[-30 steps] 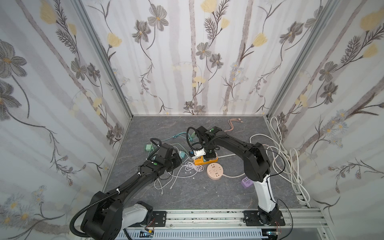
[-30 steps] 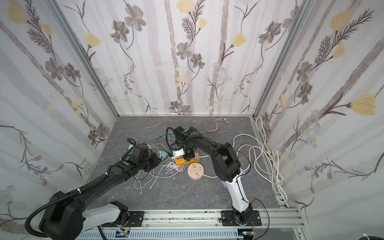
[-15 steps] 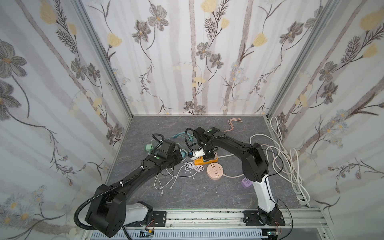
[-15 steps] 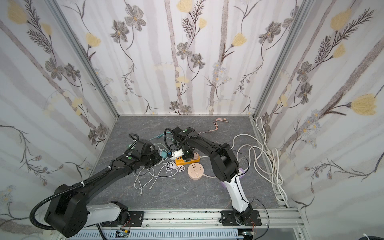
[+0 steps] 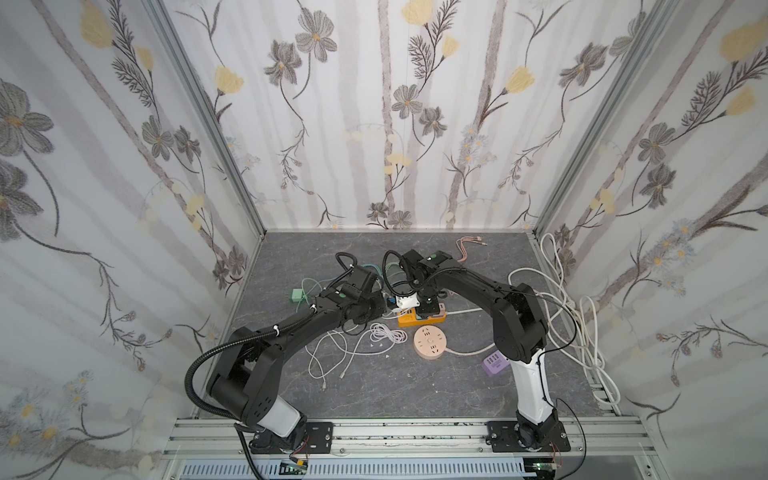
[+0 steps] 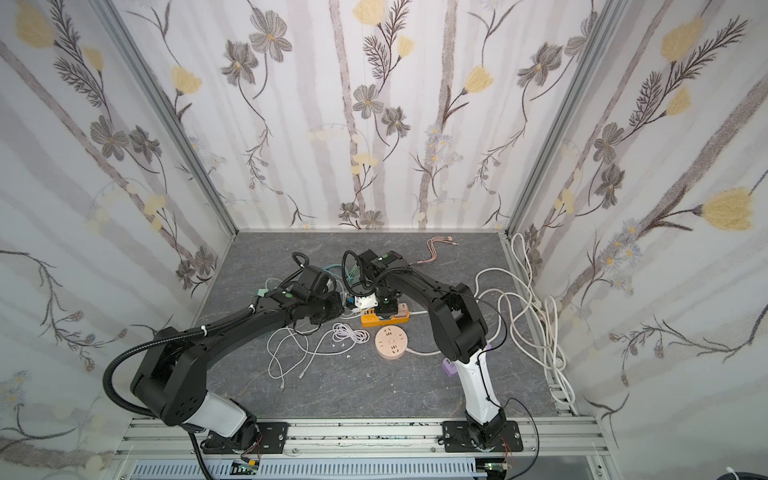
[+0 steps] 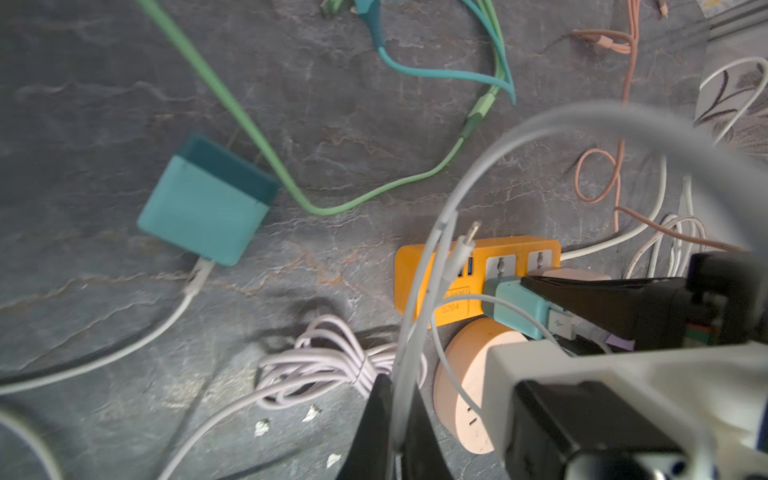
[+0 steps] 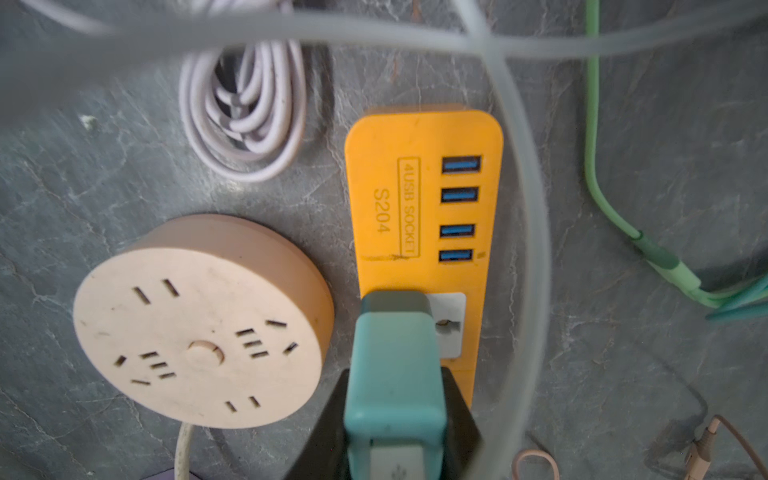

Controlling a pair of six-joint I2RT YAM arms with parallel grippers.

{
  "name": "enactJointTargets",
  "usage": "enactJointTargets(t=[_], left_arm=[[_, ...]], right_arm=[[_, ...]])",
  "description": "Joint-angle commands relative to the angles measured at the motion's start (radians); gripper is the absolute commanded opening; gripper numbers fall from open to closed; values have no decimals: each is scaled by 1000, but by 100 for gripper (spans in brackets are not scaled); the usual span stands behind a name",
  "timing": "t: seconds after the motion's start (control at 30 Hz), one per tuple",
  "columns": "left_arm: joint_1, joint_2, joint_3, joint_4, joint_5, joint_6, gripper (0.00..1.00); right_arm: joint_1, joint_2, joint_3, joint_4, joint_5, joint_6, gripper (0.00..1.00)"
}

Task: Insert the plug
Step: 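Push the teal charger into the socket with the right gripper while the left lowers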

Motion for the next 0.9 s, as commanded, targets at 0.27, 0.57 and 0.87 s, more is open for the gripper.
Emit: enactJointTargets(t=[0.27,0.57,0.87], left_arm=[[6,212,315,-208,-126,258,63],[121,241,307,-282,-261,245,77],[137,287,235,-254,-327,165,76]], right_arm=[[-94,-51,-130,37,108,-19,5],[-112,-55,-163,76,83,-16,8],[-109,-5,-118,132,120,-32,10]])
